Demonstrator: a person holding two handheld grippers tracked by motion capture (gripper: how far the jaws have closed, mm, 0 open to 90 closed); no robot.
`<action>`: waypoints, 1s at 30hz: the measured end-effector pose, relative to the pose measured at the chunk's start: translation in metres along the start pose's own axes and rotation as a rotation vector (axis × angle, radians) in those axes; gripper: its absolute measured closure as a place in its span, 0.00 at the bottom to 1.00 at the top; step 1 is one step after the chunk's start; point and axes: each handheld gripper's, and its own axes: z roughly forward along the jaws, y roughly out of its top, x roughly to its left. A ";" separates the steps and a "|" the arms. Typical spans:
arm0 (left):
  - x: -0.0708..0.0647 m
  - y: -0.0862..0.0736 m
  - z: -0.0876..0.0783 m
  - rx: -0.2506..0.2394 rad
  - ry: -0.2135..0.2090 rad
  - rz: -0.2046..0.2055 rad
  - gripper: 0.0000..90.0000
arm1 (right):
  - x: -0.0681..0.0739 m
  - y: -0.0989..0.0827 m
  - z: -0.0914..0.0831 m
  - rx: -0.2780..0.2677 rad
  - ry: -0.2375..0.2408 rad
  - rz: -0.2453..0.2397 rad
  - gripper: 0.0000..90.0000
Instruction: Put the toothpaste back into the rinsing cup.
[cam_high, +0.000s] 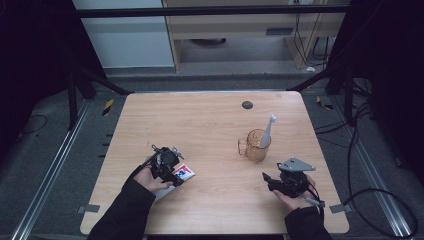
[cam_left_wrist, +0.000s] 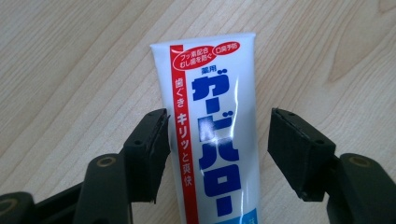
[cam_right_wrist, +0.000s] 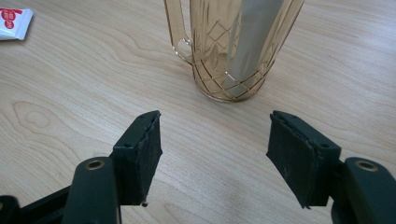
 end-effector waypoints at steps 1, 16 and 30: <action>0.001 0.000 0.001 0.002 -0.003 -0.002 0.43 | 0.000 0.000 0.000 0.001 0.000 -0.001 0.38; 0.007 0.001 0.012 0.037 -0.031 -0.006 0.43 | 0.003 0.001 0.003 0.012 0.004 -0.011 0.38; 0.004 0.003 0.014 0.055 -0.019 -0.031 0.51 | 0.003 0.002 0.002 0.005 0.003 -0.012 0.38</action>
